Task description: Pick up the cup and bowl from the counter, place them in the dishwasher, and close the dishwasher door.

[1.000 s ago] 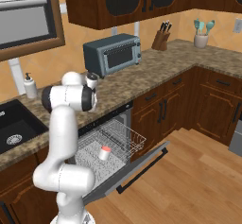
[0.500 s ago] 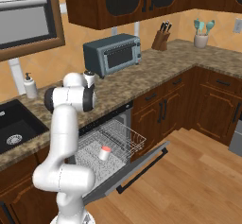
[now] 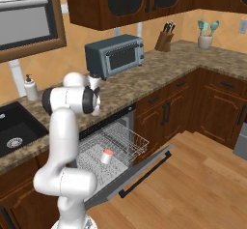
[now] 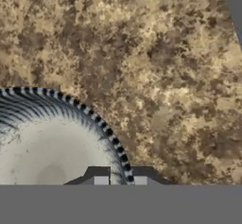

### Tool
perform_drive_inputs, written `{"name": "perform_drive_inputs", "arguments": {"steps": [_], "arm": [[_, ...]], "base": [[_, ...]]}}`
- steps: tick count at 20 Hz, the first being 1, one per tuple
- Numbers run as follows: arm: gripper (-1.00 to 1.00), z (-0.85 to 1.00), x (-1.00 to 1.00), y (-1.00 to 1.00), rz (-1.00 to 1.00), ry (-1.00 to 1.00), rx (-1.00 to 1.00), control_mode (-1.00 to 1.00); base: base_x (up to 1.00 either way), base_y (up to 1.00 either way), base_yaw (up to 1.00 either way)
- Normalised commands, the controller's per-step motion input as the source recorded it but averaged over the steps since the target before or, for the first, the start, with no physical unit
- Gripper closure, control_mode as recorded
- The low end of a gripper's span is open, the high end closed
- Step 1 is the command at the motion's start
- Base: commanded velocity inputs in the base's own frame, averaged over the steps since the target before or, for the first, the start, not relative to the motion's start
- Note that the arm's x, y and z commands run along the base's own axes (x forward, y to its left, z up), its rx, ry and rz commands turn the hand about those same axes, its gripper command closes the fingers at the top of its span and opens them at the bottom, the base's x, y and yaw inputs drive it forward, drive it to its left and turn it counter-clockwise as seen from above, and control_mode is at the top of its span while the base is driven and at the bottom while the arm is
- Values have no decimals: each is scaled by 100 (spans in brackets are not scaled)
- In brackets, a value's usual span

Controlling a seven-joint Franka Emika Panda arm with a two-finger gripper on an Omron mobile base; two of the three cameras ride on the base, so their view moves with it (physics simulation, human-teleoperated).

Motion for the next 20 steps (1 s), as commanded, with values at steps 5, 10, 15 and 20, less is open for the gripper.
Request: {"name": "perform_drive_inputs", "arguments": {"steps": [5, 10, 15, 20], "arm": [[100, -11, -100, -98, -8, -5, 12, -100], [100, -2, -100, -100, -9, -6, 15, -100], [100, -28, -85, -84, -11, 0, 12, -100], [100, -77, -20, -25, -11, 2, 12, -100]], "base": [[0, 0, 0], [0, 0, 0], [0, 0, 0], [0, 0, 0]]}}
